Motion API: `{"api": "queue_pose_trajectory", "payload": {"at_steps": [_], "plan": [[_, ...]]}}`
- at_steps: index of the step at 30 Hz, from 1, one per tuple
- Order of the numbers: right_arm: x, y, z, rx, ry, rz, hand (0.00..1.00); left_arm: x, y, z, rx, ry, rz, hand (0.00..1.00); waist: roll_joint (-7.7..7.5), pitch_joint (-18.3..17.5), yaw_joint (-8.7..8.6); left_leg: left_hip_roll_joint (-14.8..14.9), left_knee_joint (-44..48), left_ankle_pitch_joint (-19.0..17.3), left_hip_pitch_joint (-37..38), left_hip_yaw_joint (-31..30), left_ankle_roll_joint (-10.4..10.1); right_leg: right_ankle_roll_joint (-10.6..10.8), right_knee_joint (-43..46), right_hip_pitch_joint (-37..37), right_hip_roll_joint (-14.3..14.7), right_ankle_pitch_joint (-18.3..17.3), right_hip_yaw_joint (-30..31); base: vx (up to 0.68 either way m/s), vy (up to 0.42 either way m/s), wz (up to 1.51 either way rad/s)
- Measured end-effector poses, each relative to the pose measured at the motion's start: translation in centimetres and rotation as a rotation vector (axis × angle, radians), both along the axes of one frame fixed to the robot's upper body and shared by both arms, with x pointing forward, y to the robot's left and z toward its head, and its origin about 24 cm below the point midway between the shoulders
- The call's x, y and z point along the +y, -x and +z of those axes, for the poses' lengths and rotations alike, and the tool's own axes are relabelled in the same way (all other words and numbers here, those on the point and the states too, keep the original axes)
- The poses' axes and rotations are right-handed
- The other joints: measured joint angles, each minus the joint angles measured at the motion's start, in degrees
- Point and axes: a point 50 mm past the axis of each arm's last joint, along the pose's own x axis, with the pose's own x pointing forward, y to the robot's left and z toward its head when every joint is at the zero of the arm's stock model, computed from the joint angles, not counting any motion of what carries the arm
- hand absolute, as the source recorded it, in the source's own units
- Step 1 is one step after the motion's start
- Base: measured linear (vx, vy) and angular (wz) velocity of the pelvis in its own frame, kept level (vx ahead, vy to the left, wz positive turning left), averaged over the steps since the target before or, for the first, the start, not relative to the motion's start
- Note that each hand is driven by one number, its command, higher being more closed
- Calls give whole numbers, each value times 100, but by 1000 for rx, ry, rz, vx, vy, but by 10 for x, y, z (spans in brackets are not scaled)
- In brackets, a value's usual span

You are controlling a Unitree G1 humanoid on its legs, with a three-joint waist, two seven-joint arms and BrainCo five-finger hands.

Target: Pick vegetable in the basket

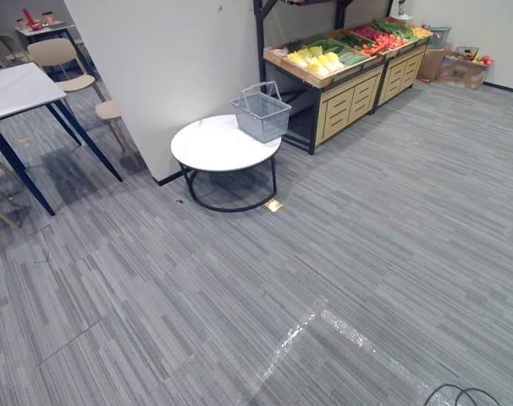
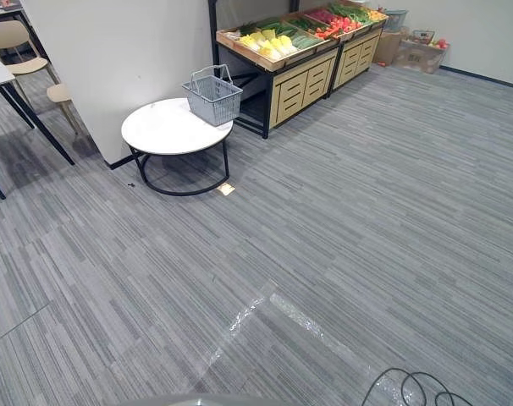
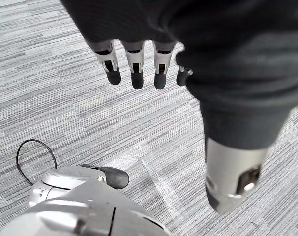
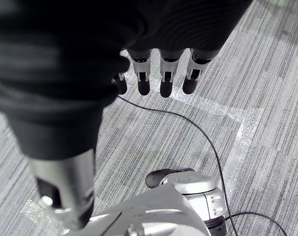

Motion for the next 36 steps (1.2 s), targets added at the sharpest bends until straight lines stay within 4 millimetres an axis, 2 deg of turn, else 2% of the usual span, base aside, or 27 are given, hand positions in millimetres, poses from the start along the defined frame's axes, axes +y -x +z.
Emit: {"api": "queue_pose_trajectory", "payload": {"at_steps": [7, 9, 10, 11, 13, 14, 27, 36], "plan": [[0, 1, 0, 7, 3, -16, 0, 0, 1, 0, 3, 6, -5, 0, -8, 6, 3, 21, -1, -5, 16, 10, -7, 2, -16, 29, 13, -2, -3, -30, -14, 0], [0, 0, 0, 6, 5, -20, 0, 0, 1, 0, 3, 6, -5, 0, -51, 38, 3, 28, -1, -4, 16, 18, -6, 1, -14, 33, 19, -1, 0, -62, -24, -2], [0, 0, 0, 6, 8, -20, 0, 0, 0, 0, 4, 6, -8, 0, 13, 49, 3, 34, -1, -3, 17, 26, -5, 0, -14, 40, 23, -1, 2, -57, -25, -2], [0, 0, 0, 6, 10, -21, 0, 0, 0, 0, 4, 6, -15, 0, -58, 50, 3, 38, -1, -4, 21, 29, -5, 1, -13, 45, 27, -1, 2, -60, -32, -1], [0, 0, 0, 6, 10, -21, 0, 0, 0, 0, 5, 6, -25, 0, -5, 77, 2, 49, -1, -4, 27, 37, -5, 0, -18, 50, 38, -1, 4, -38, -28, -1], [0, 0, 0, 6, 9, -22, 0, 0, 0, 0, 4, 7, -26, 0, -42, 56, 2, 58, -1, -4, 26, 41, -5, -1, -20, 50, 46, -1, 5, 0, 0, 0], [1, 2, 0, -12, -35, -68, 0, -1, -2, 0, -5, 14, -31, 0, 14, 91, 8, 119, -1, -35, 81, 114, -53, -3, -43, 70, 110, 0, 42, -8, -10, -2], [1, 2, 0, -14, -37, -73, 0, -1, -3, 0, -7, 14, -34, 0, -10, 118, 8, 121, -1, -42, 83, 142, -62, -3, -56, 83, 115, 0, 68, -20, -6, -2]]}}
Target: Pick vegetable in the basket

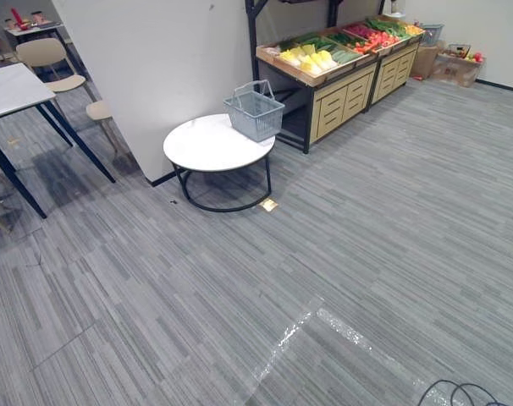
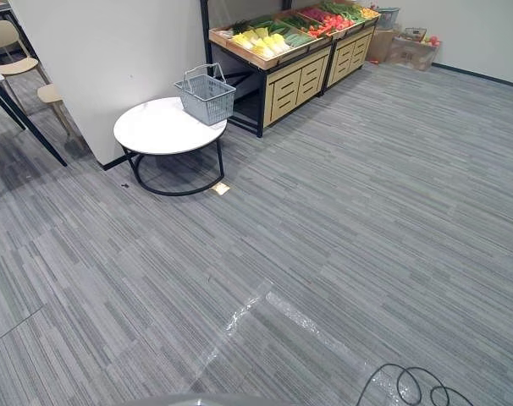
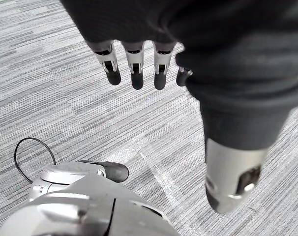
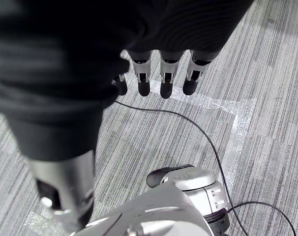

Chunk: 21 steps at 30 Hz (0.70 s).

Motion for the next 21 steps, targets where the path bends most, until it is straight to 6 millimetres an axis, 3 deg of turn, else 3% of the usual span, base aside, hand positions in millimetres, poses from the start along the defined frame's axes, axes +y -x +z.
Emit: {"api": "queue_pose_trajectory", "payload": {"at_steps": [7, 9, 11, 14, 15, 17, 18, 19, 20, 21], "plan": [[-1, -3, 0, -11, -10, 15, 0, 1, -9, 1, -12, -4, -56, 0, -21, 25, -14, 1, 0, 1, -70, -2, 2, -1, 0, -71, 4, 1, -5, -1, -1, -1], [-2, -25, 1, -69, -26, 59, 0, 1, -21, 2, -39, -7, -70, 0, 41, 195, -9, 38, 131, 13, -303, 103, -6, -75, 896, -703, -5, -316, 78, -48, -12, -25], [2, -54, 4, -177, -57, 57, 0, 7, -35, 5, -85, -23, -57, 0, -112, 497, -28, 3, 273, 27, -480, 176, -32, -134, 1689, -1248, -80, -622, 105, -119, -55, -25], [4, -65, 6, -237, -83, 36, 0, 10, -45, 7, -124, -25, -15, 0, -180, 566, -43, 22, 573, -120, -687, 156, -161, -206, 2053, -1498, -112, -867, 94, -83, -101, 1], [2, -67, 7, -259, -88, 56, 0, 8, -46, 7, -144, -17, 18, 0, -111, 610, -25, 200, 1391, -557, -1008, 129, -188, -295, 2217, -1481, -53, -1077, 53, -32, -127, 0], [0, -69, 8, -279, -87, 61, 0, 7, -43, 7, -150, -13, 44, 0, -47, 612, -10, 342, 2153, -725, -1316, 152, -207, -376, 2229, -1470, 12, -1129, 18, -16, -113, 14], [0, -72, 9, -301, -93, 61, 0, 13, -45, 8, -171, -16, 98, 0, -43, 648, -66, 479, 3324, -646, -1928, 149, -112, -430, 2226, -1432, 3, -1157, -91, 13, -131, 33], [-2, -74, 10, -308, -92, 70, 0, 11, -50, 9, -198, -8, 128, 0, -10, 730, -116, 628, 4171, -441, -2319, 164, 120, -472, 2226, -1330, 20, -1183, -169, 46, -140, 36], [-3, -74, 11, -309, -91, 78, 0, 8, -51, 9, -213, 5, 166, 0, 61, 889, -103, 803, 4951, -43, -2575, 181, 249, -539, 2223, -1085, 59, -1231, -197, 58, -109, 13], [-3, -74, 11, -306, -90, 90, 0, 5, -48, 8, -216, 16, 195, 0, 89, 930, -64, 873, 5373, 322, -2726, 158, 248, -566, 2218, -964, 82, -1280, -149, 90, -68, -14]]}}
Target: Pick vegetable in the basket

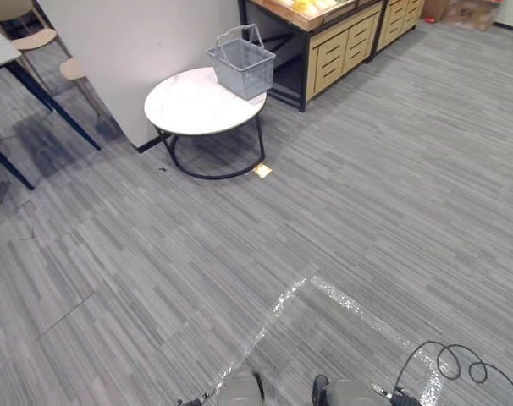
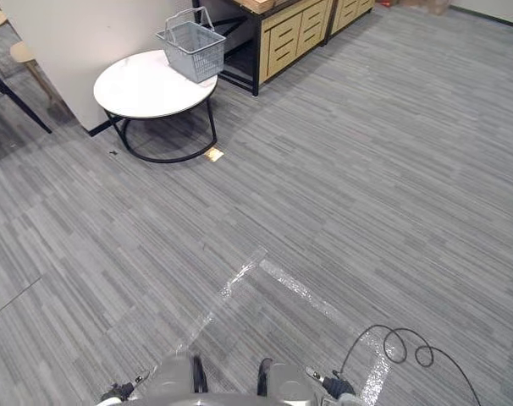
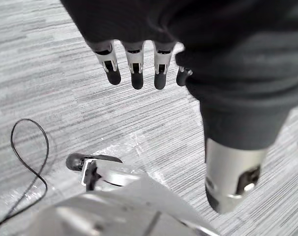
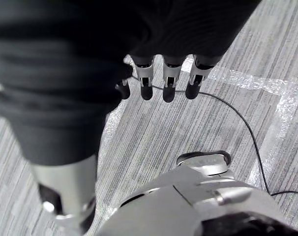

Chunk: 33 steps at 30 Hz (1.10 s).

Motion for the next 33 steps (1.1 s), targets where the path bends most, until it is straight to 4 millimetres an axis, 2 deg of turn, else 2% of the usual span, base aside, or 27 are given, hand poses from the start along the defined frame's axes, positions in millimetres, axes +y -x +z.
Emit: {"api": "queue_pose_trajectory", "payload": {"at_steps": [1, 3, 4, 6, 7, 9, 10, 11, 12, 13, 14, 15, 16, 17, 18, 19, 20, 21, 23, 24, 25, 26, 27, 29, 31, 32, 33], "plan": [[0, -4, 1, -9, 2, 16, 0, -2, 1, 0, -9, 8, 24, 0, -78, 58, 94, -29, 462, 308, -305, -39, -49, -58, -17, 80, -23, -44, 122, 113, -44, -26], [-2, -10, 2, -19, 8, 37, 0, -3, 0, 0, -16, 9, 18, 0, -50, 73, 133, -236, 387, -158, -582, -142, -74, -98, -35, 98, -81, -66, 223, 165, -7, -26], [-5, -16, 4, -30, 15, 41, 0, -7, -2, 0, -25, 20, 14, 0, 14, 113, 149, -395, -118, -381, -732, -167, -79, -121, -126, 109, -102, -53, 314, 232, 52, -32], [-7, -22, 6, -45, 21, 46, 0, -8, -3, 0, -38, 25, 9, 0, 62, 118, 208, -536, -1618, -324, -772, -131, -101, -87, -263, 141, -110, -73, 431, 258, 71, -36], [-7, -24, 7, -50, 23, 48, 0, -12, -1, -1, -41, 34, 8, 0, 91, 105, 213, -553, -2788, -132, -741, -157, -164, -27, -382, 220, -81, -108, 437, 264, 65, -23], [-8, -25, 7, -51, 28, 52, 0, -12, 1, -1, -44, 35, 9, 0, 163, 133, 232, -524, -4237, 171, -684, -196, -301, 110, -534, 452, 3, -272, 515, 428, 125, -14], [-11, -26, 8, -53, 35, 54, 0, -13, 1, -1, -45, 38, 10, 0, 232, 150, 256, -455, -4567, 220, -717, -310, -324, 188, -609, 601, 60, -364, 569, 611, 247, -35], [-14, -27, 9, -54, 45, 63, 0, -17, 4, -2, -38, 50, 14, 0, 311, 118, 304, -328, -4597, 218, -802, -281, -325, 362, -621, 835, 85, -592, 703, 560, 266, -45], [-14, -26, 9, -54, 45, 64, 0, -17, 8, -3, -30, 53, 21, 0, 310, 111, 318, -309, -4518, 227, -777, -235, -312, 373, -624, 951, 35, -701, 737, 609, 351, -61], [-6, -23, 6, -46, 29, 66, 0, -11, 21, -3, -6, 45, 42, 0, 119, 29, 368, -412, -4141, 685, -730, -84, -151, 409, -620, 1192, -234, -951, 857, 661, 341, -61], [0, -16, 3, -28, 12, 59, 0, -7, 29, -4, 14, 36, 49, 0, -72, -231, 417, -585, -3896, 815, -784, 80, -114, 458, -417, 1144, -438, -993, 1017, 822, 362, -63], [11, -16, 1, -35, -18, 47, 0, 0, 32, -2, 18, 16, 62, 0, -313, -384, 420, -882, -3781, 773, -752, 106, 28, 571, 321, 811, -739, -843, 1143, 726, 259, -30], [15, -17, 1, -43, -31, 35, 0, 4, 32, -2, 21, 4, 59, 0, -399, -441, 372, -1018, -3742, 687, -707, 143, 129, 574, 734, 645, -831, -682, 1214, 762, 270, 17], [18, -19, 1, -59, -43, 8, 0, 8, 26, 0, 12, -13, 40, 0, -507, -443, 287, -1223, -3563, 439, -537, 155, 326, 564, 1615, 411, -920, -99, 1356, 764, 282, 45], [18, -18, 1, -60, -43, 6, 0, 10, 21, 1, 8, -27, 15, 0, -564, -433, 256, -1350, -3437, 93, -233, 144, 419, 634, 2478, 177, -945, 872, 1417, 747, 274, 40], [18, -18, 1, -59, -44, 7, 0, 10, 20, 1, 5, -30, 10, 0, -579, -437, 258, -1408, -3426, -61, -28, 132, 460, 782, 2867, 74, -971, 1495, 1408, 707, 239, 25], [19, -19, 1, -67, -40, 25, 0, 11, 18, 2, 3, -34, 5, 0, -586, -425, 239, -1516, -3431, -339, 389, 92, 541, 978, 3724, -189, -1076, 2107, 1262, 796, 240, 25], [17, -23, 3, -92, -33, 20, 0, 11, 11, 2, -9, -35, -14, 0, -544, -391, 192, -1638, -3502, -645, 945, -41, 585, 759, 4734, -571, -1236, 1769, 848, 765, 207, 25], [10, -25, 5, -111, -16, 0, 0, 9, 5, 3, -17, -32, -48, 0, -436, -331, 145, -1636, -3681, -892, 1533, -167, 594, 469, 5241, -952, -1282, 1236, 374, 457, 89, 21], [8, -26, 6, -115, -10, -4, 0, 8, 4, 3, -19, -27, -51, 0, -377, -322, 122, -1625, -3761, -960, 1748, -218, 583, 442, 5250, -1088, -1297, 1038, 153, 557, 24, 40], [5, -25, 6, -116, 0, -10, 0, 6, -1, 3, -23, -24, -64, 0, -324, -281, 35, -1589, -3917, -1042, 2181, -369, 590, 391, 5028, -1301, -1339, 678, -280, 561, -5, 53], [4, -22, 6, -109, 5, -16, 0, 5, -5, 3, -35, -22, -69, 0, -301, -267, -8, -1549, -4040, -1109, 2425, -480, 576, 367, 4706, -1480, -1343, 484, -527, 669, -67, 77], [2, -19, 6, -102, 8, -15, 0, 3, -12, 4, -56, -11, -66, 0, -259, -242, -88, -1446, -4130, -1197, 2673, -623, 575, 372, 4092, -1715, -1305, 363, -729, 555, -128, 82], [1, -20, 7, -112, 12, -17, 0, -8, -22, 5, -99, 28, -47, 0, -156, -186, -140, -1216, -4239, -1297, 2930, -718, 498, 453, 2578, -1981, -1114, 415, -745, 565, -172, 75], [3, -20, 6, -110, 9, -21, 0, -18, -34, 6, -138, 53, -56, 0, -152, -162, -238, -983, -4350, -1494, 3130, -849, 326, 628, 423, -2080, -1008, 883, -498, 662, -305, 74], [4, -18, 6, -106, 5, -21, 0, -17, -33, 6, -139, 53, -51, 0, -218, -162, -244, -915, -4455, -1623, 3286, -947, 225, 801, -593, -2072, -995, 1276, -116, 645, -350, 56], [6, -17, 5, -103, 1, -25, 0, -15, -31, 6, -137, 50, -42, 0, -275, -165, -246, -898, -4480, -1697, 3369, -994, 174, 901, -851, -2062, -1007, 1459, 48, 651, -378, 40]]}}
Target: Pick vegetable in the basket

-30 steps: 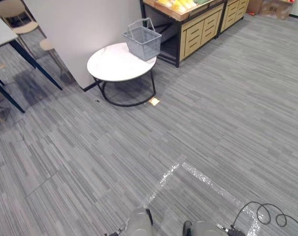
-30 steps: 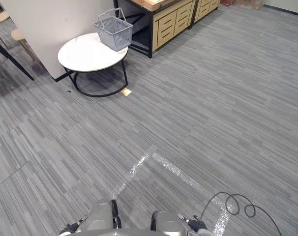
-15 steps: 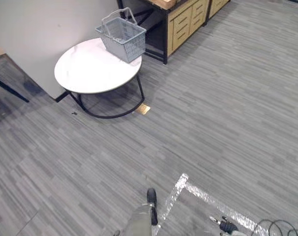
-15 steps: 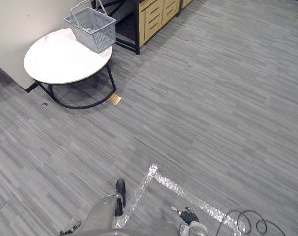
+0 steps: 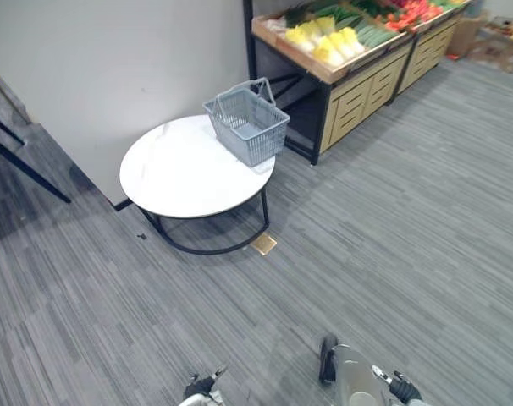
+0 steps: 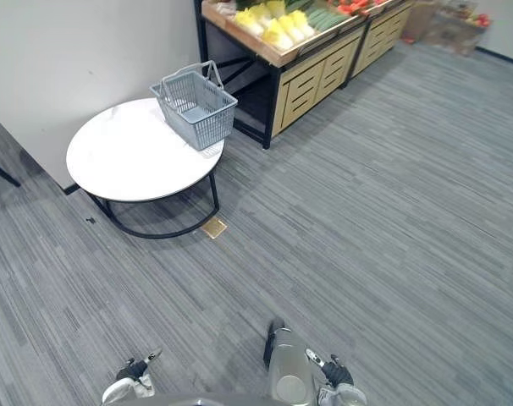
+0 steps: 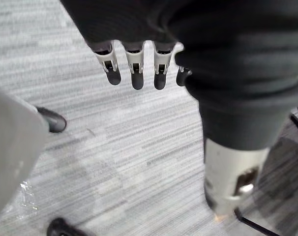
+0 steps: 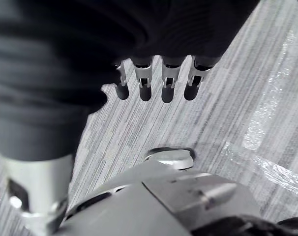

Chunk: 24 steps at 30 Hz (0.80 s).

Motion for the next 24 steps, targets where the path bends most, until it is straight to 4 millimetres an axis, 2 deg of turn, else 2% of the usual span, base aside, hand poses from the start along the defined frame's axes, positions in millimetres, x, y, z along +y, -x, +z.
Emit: {"api": "queue_pose_trajectory", "payload": {"at_steps": [1, 2, 3, 4, 5, 6, 7, 8, 9, 11, 13, 15, 18, 19, 20, 21, 22, 23, 24], "plan": [[-2, -1, 1, -5, 3, -9, 0, -1, 2, -1, 8, 11, 22, 0, 85, 73, -7, 122, 90, -89, 152, -106, -12, 55, 536, -117, 82, 481, 14, 642, -387, 29], [-4, -3, 1, -14, 4, -27, 0, -4, 3, -2, 11, 27, 42, 0, 149, 80, -8, 217, 318, -56, 151, -135, -1, -88, 1077, -279, 104, 388, -65, 636, -382, 18], [-7, -3, 2, -20, 7, -40, 0, -11, 4, -4, 15, 50, 65, 0, 249, 103, -14, 353, 588, 18, 150, -145, -27, -349, 1497, -314, 186, 51, -133, 626, -383, 0], [-9, -2, 2, -14, 12, -38, 0, -13, 7, -5, 21, 56, 79, 0, 338, 68, 3, 507, 1005, 257, 62, -157, -188, -448, 1810, -277, 341, -316, -178, 490, -298, -15], [-9, -1, 1, 2, 22, -16, 0, -13, 9, -5, 22, 56, 81, 0, 376, 45, 17, 580, 1494, 521, -111, -230, -306, -480, 1917, -186, 426, -497, -228, 681, -415, -2], [-10, -1, 1, 9, 29, -13, 0, -11, 8, -5, 20, 51, 80, 0, 449, 20, -33, 680, 2492, 1013, -610, -400, -396, -556, 1899, 22, 486, -695, -388, 524, -318, 14], [-10, 1, 1, 19, 32, -15, 0, -11, 7, -5, 18, 51, 81, 0, 473, 35, -38, 727, 3046, 1444, -865, -443, -473, -598, 1840, 183, 517, -778, -456, 705, -363, 32], [-12, 4, 0, 39, 43, -2, 0, -10, 7, -4, 23, 40, 90, 0, 468, 84, -1, 978, 4428, 1950, -1505, -272, -689, -693, 1625, 622, 618, -935, -553, 391, -168, 20], [-13, 3, 0, 45, 50, 17, 0, -10, 7, -4, 23, 40, 96, 0, 492, 96, 25, 1105, 5052, 1833, -1743, -42, -620, -773, 1519, 831, 668, -969, -561, 492, -180, 10], [-14, 2, 1, 55, 71, 68, 0, -6, 5, -3, 7, 40, 145, 0, 464, 134, 149, 1335, 6113, 1231, -2265, 875, -330, -874, 1057, 1601, 691, -1077, -567, 433, -121, 4], [-14, -1, 2, 58, 94, 113, 0, -5, 0, -1, -20, 32, 149, 0, 436, 144, 192, 1236, 5912, 935, -2663, 1462, -287, -846, 570, 2135, 651, -1053, -592, 403, -55, 5], [-15, -11, 4, 38, 106, 127, 0, -4, -6, 2, -51, 28, 153, 0, 438, 151, 320, 1215, 5016, 641, -3134, 2181, -300, -712, 164, 2514, 618, -972, -573, 413, 20, -14], [-10, -20, 6, 13, 97, 134, 0, -3, -11, 4, -80, 29, 168, 0, 347, 205, 389, 993, 3614, 646, -3261, 2793, -279, -568, -202, 2910, 410, -941, -625, 380, 101, -6], [-7, -22, 6, 6, 91, 135, 0, -3, -14, 5, -84, 27, 159, 0, 315, 227, 436, 803, 2837, 724, -3304, 3083, -302, -430, -452, 3179, 243, -963, -676, 354, 139, 10], [-7, -22, 6, 4, 90, 138, 0, -3, -14, 5, -85, 27, 155, 0, 315, 227, 438, 724, 2550, 799, -3347, 3111, -318, -393, -533, 3268, 196, -968, -742, 450, 204, 22], [-5, -23, 6, 2, 88, 150, 0, -4, -15, 5, -84, 22, 152, 0, 316, 227, 470, 594, 1852, 1047, -3328, 3195, -317, -294, -680, 3477, 121, -1002, -853, 558, 292, 26], [-3, -22, 5, 3, 83, 156, 0, -4, -13, 5, -76, 17, 150, 0, 353, 208, 471, 535, 1195, 1315, -3234, 3205, -276, -145, -752, 3657, 132, -1090, -918, 468, 252, 20], [-3, -22, 6, 0, 84, 161, 0, -5, -10, 4, -65, 17, 152, 0, 411, 184, 481, 532, 889, 1373, -3186, 3180, -257, -33, -752, 3747, 175, -1163, -919, 497, 287, 18], [-2, -24, 6, -5, 86, 164, 0, -5, -8, 3, -58, 14, 165, 0, 478, 167, 483, 525, 745, 1906, -3100, 3164, 209, 109, -740, 3915, 195, -1305, -920, 398, 224, 28]]}}
